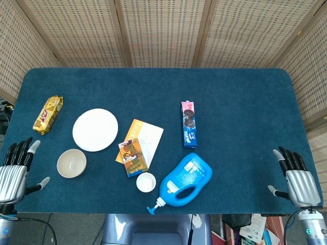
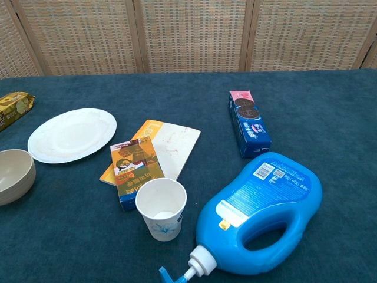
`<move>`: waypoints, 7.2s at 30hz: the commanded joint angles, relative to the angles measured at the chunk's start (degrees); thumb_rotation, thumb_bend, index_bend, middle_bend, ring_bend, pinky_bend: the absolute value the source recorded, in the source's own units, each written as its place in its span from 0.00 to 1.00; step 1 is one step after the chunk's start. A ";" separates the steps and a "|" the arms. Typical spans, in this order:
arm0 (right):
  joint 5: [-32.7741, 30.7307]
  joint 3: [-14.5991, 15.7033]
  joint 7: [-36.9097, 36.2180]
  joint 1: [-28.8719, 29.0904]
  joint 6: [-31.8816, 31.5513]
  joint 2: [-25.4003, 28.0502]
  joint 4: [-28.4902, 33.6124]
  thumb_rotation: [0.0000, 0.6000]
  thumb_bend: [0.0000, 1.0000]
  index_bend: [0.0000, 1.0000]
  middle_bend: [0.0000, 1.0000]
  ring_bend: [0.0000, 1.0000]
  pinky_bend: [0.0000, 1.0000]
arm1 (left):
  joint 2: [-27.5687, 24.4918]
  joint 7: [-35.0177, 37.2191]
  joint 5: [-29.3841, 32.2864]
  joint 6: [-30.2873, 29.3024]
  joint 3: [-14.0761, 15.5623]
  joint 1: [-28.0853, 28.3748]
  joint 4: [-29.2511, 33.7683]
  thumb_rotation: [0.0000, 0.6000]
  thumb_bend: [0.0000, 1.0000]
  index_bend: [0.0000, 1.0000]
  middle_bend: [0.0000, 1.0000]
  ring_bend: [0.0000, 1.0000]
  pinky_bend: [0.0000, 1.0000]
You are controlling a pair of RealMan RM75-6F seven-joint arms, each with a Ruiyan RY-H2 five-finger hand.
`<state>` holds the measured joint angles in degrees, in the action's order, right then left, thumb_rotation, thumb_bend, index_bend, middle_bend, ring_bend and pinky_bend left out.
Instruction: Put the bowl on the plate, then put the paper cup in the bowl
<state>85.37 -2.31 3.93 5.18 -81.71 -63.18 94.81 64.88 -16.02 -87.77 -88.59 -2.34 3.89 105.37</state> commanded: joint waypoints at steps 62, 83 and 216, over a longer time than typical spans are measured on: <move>-0.20 -0.43 -3.23 -0.97 -1.28 1.19 0.13 1.00 0.14 0.00 0.00 0.00 0.00 | 12.20 5.40 1.68 15.13 2.40 5.84 -25.08 1.00 0.26 0.40 0.00 0.00 0.00; -0.32 -0.72 -4.32 -1.13 -1.60 1.24 -0.36 1.00 0.14 0.00 0.00 0.00 0.00 | 18.57 4.29 2.06 16.71 2.09 8.75 -31.98 1.00 0.43 0.58 0.00 0.00 0.01; -4.08 -2.35 -8.13 -1.74 -1.11 1.98 -1.47 1.00 0.14 0.00 0.00 0.00 0.00 | 12.98 -5.79 -1.20 25.41 -2.57 32.23 -5.21 1.00 0.16 0.36 0.00 0.00 0.00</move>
<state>81.32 -4.64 -4.18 3.46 -82.81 -61.21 93.37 77.54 -21.48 -88.69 -63.46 -5.22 35.92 99.89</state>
